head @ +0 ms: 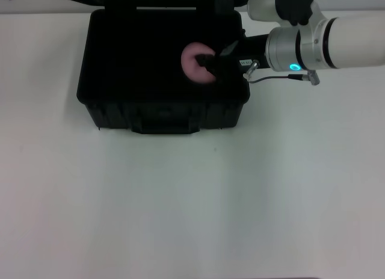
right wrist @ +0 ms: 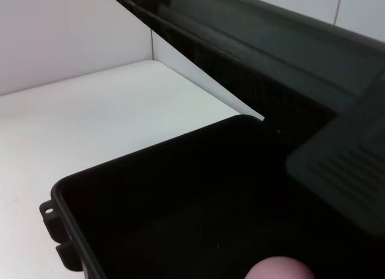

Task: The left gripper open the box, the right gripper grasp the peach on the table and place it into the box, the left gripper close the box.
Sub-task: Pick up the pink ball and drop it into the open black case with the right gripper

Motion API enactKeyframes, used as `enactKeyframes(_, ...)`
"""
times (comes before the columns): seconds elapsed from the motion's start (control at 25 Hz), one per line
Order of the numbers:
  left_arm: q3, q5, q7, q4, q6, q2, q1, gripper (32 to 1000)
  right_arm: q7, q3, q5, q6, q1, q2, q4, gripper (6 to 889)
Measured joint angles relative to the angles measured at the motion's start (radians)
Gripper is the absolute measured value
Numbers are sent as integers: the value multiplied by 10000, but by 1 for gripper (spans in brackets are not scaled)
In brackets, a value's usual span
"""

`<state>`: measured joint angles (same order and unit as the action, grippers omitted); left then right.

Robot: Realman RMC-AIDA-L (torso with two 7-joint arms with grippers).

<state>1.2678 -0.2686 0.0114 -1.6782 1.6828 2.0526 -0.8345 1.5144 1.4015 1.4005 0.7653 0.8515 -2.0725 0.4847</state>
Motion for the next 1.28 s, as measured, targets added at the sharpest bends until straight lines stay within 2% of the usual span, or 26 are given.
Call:
enactKeyframes(0.68,27,0,9,-1,-1,-1,38,405,5,6,16,5,44,16,2,133)
enactKeyframes(1.0,38,2,9,-1,0,-1,47,405,-8,6,6,41,63,28,51,368)
enactKeyframes(1.28,36,2,9,0,0,-1,47,405,-34,6,-21,8,62,32,40,628)
